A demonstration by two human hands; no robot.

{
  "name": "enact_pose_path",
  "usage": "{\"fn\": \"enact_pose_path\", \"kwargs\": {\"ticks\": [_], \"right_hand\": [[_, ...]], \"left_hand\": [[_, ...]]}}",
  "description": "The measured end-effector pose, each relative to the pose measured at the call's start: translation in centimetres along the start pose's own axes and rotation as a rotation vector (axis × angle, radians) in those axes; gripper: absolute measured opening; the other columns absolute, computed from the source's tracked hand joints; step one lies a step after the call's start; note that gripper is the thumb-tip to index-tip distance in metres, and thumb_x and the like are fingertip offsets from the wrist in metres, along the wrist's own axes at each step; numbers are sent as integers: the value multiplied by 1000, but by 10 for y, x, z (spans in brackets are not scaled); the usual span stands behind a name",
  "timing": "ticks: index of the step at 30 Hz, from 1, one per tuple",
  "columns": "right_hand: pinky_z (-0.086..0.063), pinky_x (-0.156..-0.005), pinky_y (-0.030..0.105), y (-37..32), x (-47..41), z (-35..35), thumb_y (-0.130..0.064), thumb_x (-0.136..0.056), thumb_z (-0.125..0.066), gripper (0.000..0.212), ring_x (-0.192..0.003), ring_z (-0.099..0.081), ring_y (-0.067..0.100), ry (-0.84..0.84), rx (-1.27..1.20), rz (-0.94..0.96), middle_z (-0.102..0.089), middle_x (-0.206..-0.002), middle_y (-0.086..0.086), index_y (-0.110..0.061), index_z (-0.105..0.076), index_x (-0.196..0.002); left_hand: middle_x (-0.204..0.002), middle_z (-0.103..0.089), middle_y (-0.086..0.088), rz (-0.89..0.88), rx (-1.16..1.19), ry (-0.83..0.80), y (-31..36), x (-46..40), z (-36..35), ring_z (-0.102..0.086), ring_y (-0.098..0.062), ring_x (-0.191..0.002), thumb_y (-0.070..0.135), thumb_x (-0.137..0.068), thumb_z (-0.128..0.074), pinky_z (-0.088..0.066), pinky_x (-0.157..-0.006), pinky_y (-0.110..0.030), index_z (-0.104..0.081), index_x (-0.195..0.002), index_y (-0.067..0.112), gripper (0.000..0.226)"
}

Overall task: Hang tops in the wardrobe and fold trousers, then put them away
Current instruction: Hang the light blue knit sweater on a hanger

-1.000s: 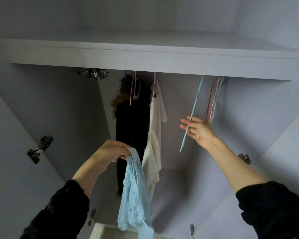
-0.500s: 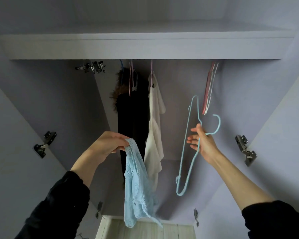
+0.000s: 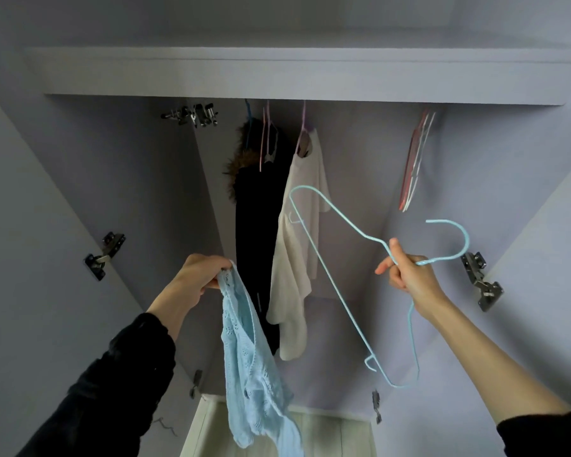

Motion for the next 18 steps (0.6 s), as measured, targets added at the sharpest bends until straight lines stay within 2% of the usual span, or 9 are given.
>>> {"fn": "enact_pose_path", "kwargs": {"ticks": [3,6,10,13,14,16,18], "right_hand": [[-25,-39,15,6,4,2,-42,-98,-41,62,-32,-24,9,16,-102,-22,-22,-32,-4,-3,-55,-52],[-25,-37,14,10,10,-13,-29,-98,-44,61,-30,-24,9,-142,-131,-30,-23,-30,-2,-8,-50,-41],[-32,-47,15,10,17,-34,-24,-95,-50,59,-41,-34,12,-327,166,47,-37,-44,9,-13,-47,-37],[-32,-47,12,10,17,-41,-26,-92,-49,58,-40,-33,9,-358,306,69,-36,-40,0,-14,-46,-35],[-32,-46,10,10,16,-41,-25,-91,-49,58,-38,-33,7,-355,310,70,-36,-38,-3,-14,-46,-35],[-32,-45,8,9,15,-43,-25,-90,-49,56,-36,-33,5,-352,313,79,-37,-36,-5,-14,-47,-35],[-31,-44,7,8,16,-45,-26,-91,-50,57,-35,-35,3,-366,333,94,-39,-35,-6,-15,-48,-36]], "left_hand": [[-34,-50,6,30,18,1,-10,0,-1,-46,-4,-26,13,-84,-58,-22,-51,-27,-54,-67,11,17],[-32,-43,6,48,24,6,-14,0,-1,-39,-8,-24,13,-82,-58,-21,-51,-27,-51,-62,11,21],[-32,-37,4,48,30,55,-15,-6,4,-31,-11,-28,12,-81,-59,-21,-44,-22,-49,-59,11,25],[-28,-41,4,20,42,79,-13,-10,7,-36,-6,-21,7,-81,-60,-24,-28,-12,-54,-55,8,26],[-30,-44,4,16,26,84,-13,-11,8,-41,-5,-22,6,-80,-62,-25,-27,-11,-57,-57,7,24],[-41,-56,0,4,-7,92,-13,-12,7,-54,-9,-35,8,-78,-66,-38,-37,-12,-64,-62,5,16],[-59,-64,-7,-32,-33,100,-10,-14,4,-62,-19,-53,9,-76,-68,-53,-62,-24,-69,-72,0,10]]}}
Point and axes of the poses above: each hand's wrist, its own x-axis away from the middle knuckle, its own z-axis out of the back of the hand, y = z × x, the point moved 8 cm from there along -x, towards the middle knuckle
